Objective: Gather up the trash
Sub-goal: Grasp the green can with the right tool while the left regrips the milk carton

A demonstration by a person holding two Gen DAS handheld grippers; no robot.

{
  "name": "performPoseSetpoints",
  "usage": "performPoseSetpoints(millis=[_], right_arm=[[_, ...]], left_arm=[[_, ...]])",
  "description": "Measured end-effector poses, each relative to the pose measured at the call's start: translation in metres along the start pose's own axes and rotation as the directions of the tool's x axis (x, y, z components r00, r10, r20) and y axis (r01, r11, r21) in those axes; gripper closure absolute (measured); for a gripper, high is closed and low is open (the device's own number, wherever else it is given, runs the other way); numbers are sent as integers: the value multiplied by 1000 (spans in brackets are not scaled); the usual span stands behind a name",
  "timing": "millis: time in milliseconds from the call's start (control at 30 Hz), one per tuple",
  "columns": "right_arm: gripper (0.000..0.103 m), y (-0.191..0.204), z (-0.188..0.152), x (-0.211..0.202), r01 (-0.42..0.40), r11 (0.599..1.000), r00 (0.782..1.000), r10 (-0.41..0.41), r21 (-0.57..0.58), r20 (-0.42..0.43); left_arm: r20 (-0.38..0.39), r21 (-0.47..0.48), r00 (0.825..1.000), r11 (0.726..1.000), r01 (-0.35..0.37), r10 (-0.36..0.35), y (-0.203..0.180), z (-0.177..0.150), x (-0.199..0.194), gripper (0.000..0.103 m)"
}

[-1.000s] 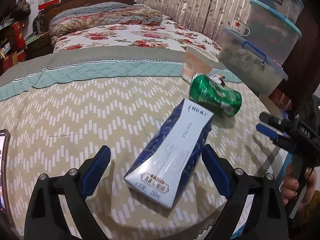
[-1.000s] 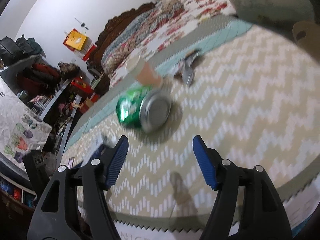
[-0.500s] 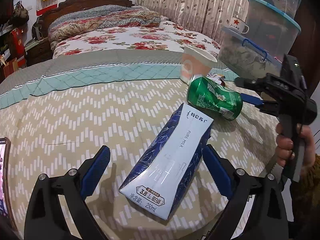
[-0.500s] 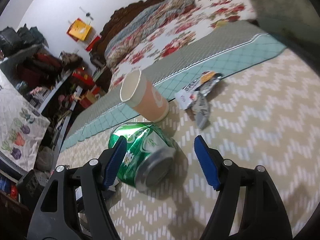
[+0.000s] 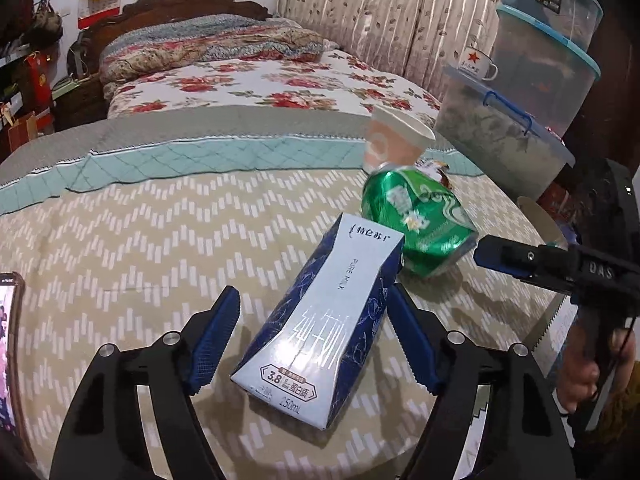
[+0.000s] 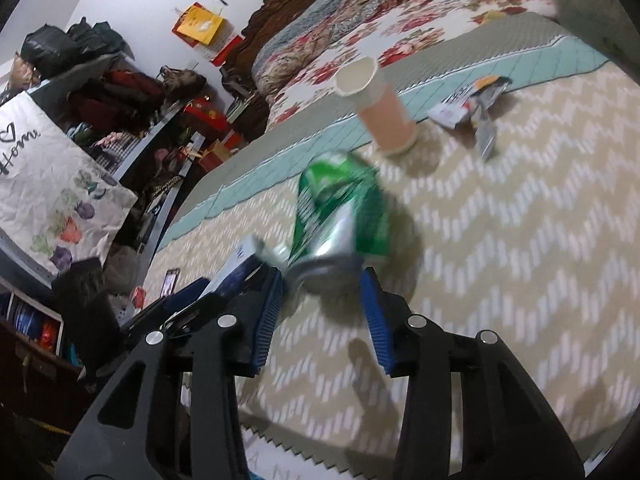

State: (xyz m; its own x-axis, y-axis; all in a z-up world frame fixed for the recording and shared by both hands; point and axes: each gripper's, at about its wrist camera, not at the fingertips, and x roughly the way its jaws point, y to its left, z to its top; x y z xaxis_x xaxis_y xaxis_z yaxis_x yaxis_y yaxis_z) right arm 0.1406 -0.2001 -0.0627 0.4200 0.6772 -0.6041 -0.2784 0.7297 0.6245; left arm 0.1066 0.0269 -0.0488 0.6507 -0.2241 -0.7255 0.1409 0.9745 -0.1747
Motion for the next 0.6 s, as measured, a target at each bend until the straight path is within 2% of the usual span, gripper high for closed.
performPoseSetpoints(millis=[133,267,433,500,600], right_arm=[[57,2,-6,-1,4,1000,1000,-4,12,5],[38,-4,-2,-9,5,999,999,-7,44,34],[35,-24,11,-24,-5,997,997,0,78,72],[34,-28,18,-24,-2,997,997,-4,81,73],[34,-35,30,-20,-5,996,998,-1,90,61]], left_arm=[[-16,31,1000,1000,-4,5,-7,-5,3,28],[-40,5,999,1000,11,-11,-2,-7,6,27],[-22,-42,999,999,35,-36,9,-6,1,23],[-15,-58,999,997,46,-46,11,-6,0,19],[-11,-61,999,997,53,-53,11,-4,-1,19]])
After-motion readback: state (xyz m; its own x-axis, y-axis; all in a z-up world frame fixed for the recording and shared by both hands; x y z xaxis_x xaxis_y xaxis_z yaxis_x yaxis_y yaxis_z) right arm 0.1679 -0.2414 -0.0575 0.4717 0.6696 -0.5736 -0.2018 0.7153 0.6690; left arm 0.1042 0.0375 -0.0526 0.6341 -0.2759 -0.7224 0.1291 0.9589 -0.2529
